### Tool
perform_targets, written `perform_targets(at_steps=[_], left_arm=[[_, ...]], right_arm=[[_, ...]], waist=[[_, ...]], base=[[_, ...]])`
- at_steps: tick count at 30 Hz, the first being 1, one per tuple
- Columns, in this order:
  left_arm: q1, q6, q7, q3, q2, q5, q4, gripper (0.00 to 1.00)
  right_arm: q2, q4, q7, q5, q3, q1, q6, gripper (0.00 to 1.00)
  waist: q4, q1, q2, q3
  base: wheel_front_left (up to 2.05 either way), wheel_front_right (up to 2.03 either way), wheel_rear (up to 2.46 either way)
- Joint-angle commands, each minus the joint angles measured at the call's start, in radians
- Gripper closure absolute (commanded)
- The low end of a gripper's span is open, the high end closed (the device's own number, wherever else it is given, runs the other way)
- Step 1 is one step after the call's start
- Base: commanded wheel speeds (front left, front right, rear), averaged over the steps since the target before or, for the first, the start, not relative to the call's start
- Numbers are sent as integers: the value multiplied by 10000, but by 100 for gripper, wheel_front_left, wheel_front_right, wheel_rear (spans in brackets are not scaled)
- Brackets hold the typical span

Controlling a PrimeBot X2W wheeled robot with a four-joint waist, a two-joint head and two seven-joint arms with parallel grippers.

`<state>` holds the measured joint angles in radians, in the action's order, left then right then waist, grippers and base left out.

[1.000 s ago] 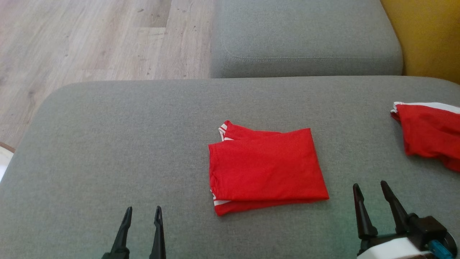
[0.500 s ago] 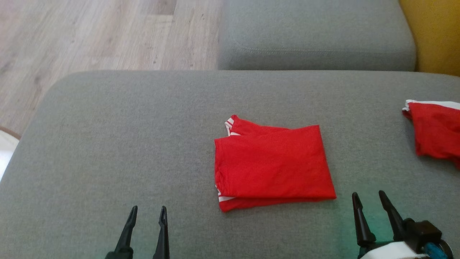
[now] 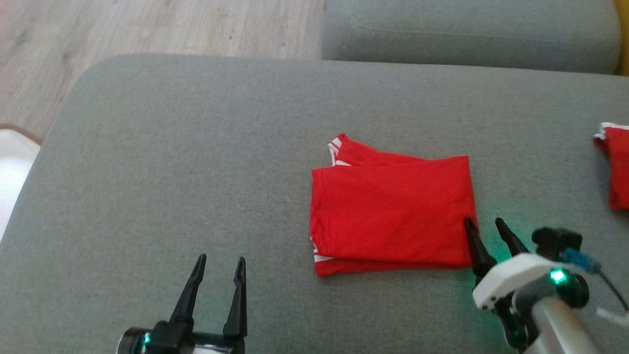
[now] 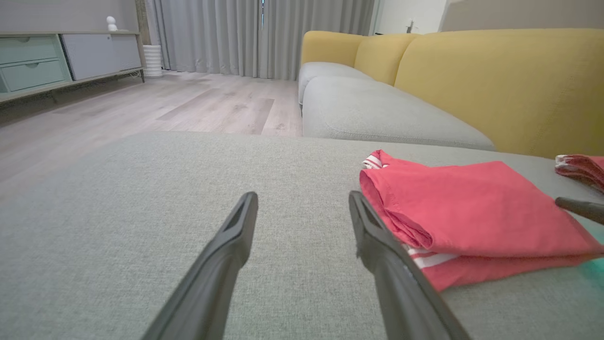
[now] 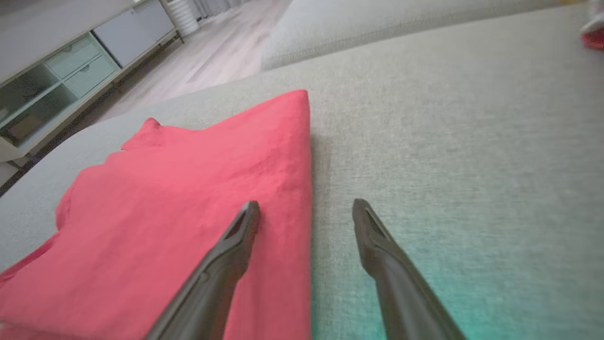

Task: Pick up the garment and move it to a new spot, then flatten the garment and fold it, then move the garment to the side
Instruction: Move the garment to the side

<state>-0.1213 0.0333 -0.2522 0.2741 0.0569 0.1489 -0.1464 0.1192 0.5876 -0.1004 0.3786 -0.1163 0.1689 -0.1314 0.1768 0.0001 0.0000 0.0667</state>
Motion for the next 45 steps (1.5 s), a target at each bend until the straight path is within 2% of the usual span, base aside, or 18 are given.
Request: perform_targets(at_steps=[1, 5, 6, 8, 11, 15, 18, 26, 31, 35, 40, 41, 42, 43, 44, 45], left_arm=[[442, -104, -95, -180, -65, 175, 368, 0], [634, -229, -95, -32, -65, 30, 385, 0], [656, -232, -95, -4, -65, 19, 382, 0], [692, -223, -95, 43, -65, 5, 385, 0], [699, -181, -95, 48, -65, 15, 394, 0], [690, -19, -95, -112, -66, 197, 698, 0], [761, -55, -95, -179, -66, 452, 911, 0], [1506, -477, -95, -293, -66, 739, 1340, 0], [1988, -570, -95, -397, -66, 666, 1399, 0], [2267, -607, -95, -435, -66, 611, 1380, 0], [2381, -631, -95, -449, -66, 572, 1305, 0], [2386, -639, -95, -449, -66, 572, 1290, 0], [2388, -647, -95, -448, -66, 571, 1271, 0], [2392, -658, -95, -447, -66, 573, 1245, 0], [2397, -672, -95, -447, -66, 577, 1214, 0], [2400, -688, -95, -446, -66, 582, 1178, 0]], right_arm=[[245, 37, 246, 316, -343, 644, 7, 0], [428, 834, 949, 904, -678, 1224, 7, 0], [454, 964, 1064, 1051, -797, 1310, 7, 26], [480, 1047, 1209, 1426, -1062, 1429, 7, 100], [603, 957, 1076, 1787, -1193, 1534, 7, 100], [1149, 808, 654, 1846, -1353, 1969, 7, 100], [1603, 678, 574, 1759, -1407, 2536, 7, 100], [3363, 6, 1033, 1290, -1161, 4579, 7, 100], [4372, -314, 1474, 1022, -728, 5344, 7, 100], [5063, -532, 1900, 791, -7, 5606, 7, 100], [5566, -762, 2443, 539, 1014, 5291, 7, 99], [5595, -814, 2566, 456, 1215, 5193, 7, 89], [5595, -879, 2672, 363, 1398, 5092, 7, 64], [5573, -950, 2739, 246, 1580, 4999, 7, 21], [5548, -1021, 2715, 48, 1784, 4911, 7, 0], [5516, -1089, 2643, -252, 1977, 4821, 7, 0]], waist=[[160, -1, 0, 187], [324, -1, 0, 354], [355, -1, 0, 373], [391, -1, 0, 416], [370, -1, 0, 470], [125, -1, 0, 660], [-157, -1, 0, 935], [-1182, -1, 0, 2211], [-1572, -1, 0, 2793], [-1737, -1, 0, 3055], [-1797, -1, 0, 3166], [-1800, -1, 0, 3176], [-1800, -1, 0, 3179], [-1797, -1, 0, 3175], [-1786, -1, 0, 3157], [-1770, -1, 0, 3130]], base=[[0, 0, 0], [0, 0, 0], [0, 0, 0], [0, 0, 0], [0, 0, 0], [0, 0, 0], [0, 0, 0], [0, 0, 0], [0, 0, 0], [0, 0, 0], [0, 0, 0], [0, 0, 0], [0, 0, 0], [0, 0, 0], [0, 0, 0], [0, 0, 0]])
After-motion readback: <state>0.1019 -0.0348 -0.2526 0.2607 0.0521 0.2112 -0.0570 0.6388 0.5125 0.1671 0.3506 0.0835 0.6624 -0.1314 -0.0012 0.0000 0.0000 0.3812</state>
